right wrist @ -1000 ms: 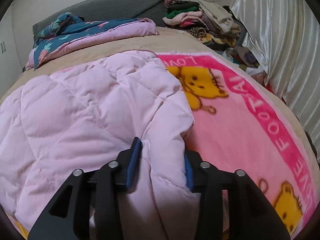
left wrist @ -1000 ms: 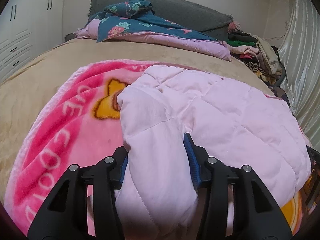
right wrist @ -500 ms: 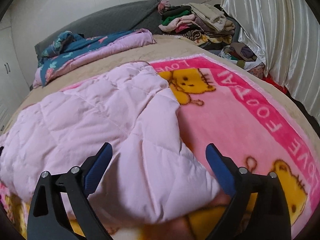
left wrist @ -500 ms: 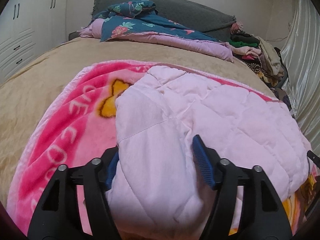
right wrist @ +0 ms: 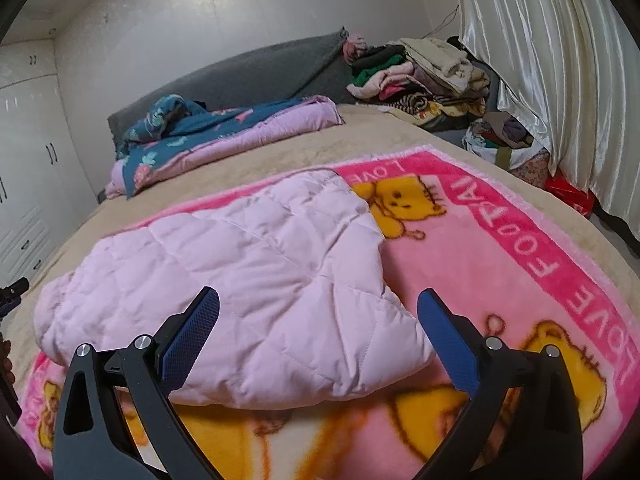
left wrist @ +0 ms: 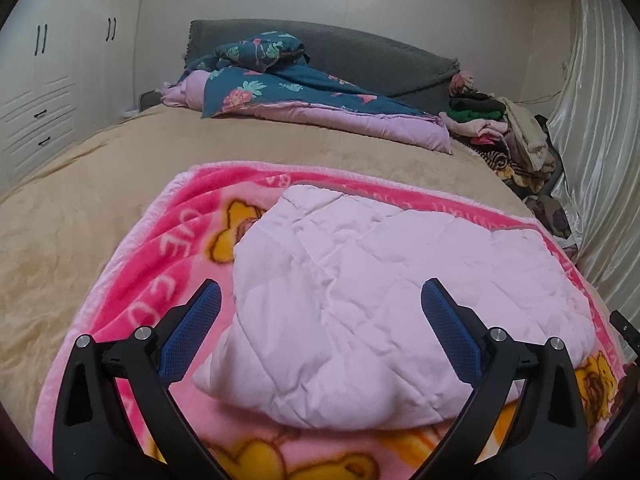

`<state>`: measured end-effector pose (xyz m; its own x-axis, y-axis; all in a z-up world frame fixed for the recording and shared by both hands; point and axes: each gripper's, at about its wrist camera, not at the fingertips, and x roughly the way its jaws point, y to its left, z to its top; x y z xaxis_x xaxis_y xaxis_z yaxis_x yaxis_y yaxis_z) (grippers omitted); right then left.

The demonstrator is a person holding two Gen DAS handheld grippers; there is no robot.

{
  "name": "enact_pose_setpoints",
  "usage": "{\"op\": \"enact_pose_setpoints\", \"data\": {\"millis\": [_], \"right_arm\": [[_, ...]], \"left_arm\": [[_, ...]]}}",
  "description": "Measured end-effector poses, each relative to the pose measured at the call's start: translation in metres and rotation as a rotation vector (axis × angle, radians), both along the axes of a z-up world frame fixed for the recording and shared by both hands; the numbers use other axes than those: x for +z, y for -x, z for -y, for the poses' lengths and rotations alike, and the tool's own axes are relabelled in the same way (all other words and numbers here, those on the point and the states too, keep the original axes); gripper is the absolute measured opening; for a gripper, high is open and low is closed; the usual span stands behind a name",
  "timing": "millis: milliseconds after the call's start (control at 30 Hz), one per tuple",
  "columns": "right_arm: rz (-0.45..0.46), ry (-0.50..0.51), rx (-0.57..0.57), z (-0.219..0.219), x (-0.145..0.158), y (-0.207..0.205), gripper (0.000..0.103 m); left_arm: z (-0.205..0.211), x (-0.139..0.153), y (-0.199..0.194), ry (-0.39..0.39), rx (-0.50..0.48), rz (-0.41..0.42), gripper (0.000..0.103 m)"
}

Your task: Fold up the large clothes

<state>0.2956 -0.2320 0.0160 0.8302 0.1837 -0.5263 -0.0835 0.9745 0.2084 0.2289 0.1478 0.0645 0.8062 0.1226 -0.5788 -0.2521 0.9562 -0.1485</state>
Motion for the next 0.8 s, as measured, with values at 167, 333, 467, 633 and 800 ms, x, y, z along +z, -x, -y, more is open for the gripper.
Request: {"op": "enact_pose_setpoints", "data": {"millis": [167, 333, 467, 633, 800], "right_arm": [[0.046, 0.028, -0.001, -0.005, 0.009, 0.018, 0.099], [0.063, 0.037, 0.018, -0.008, 0.012, 0.032, 0.099], [0.057, 0.026, 0.020, -0.006, 0.009, 0.040, 0.099], [0.011, 0.002, 0.003, -0.003, -0.008, 0.042, 0.099], [-0.052, -0.033, -0.028, 0.000, -0.031, 0.039, 0.099]], "left_arm": [[0.008, 0.004, 0.015, -0.018, 0.005, -0.003, 0.094], [0.014, 0.005, 0.024, -0.044, 0.009, -0.007, 0.094], [0.014, -0.004, 0.031, -0.012, 0.020, -0.019, 0.094], [0.006, -0.036, 0.034, 0.065, 0.047, -0.098, 0.094], [-0.005, -0.058, 0.030, 0.184, 0.065, -0.132, 0.094]]}}
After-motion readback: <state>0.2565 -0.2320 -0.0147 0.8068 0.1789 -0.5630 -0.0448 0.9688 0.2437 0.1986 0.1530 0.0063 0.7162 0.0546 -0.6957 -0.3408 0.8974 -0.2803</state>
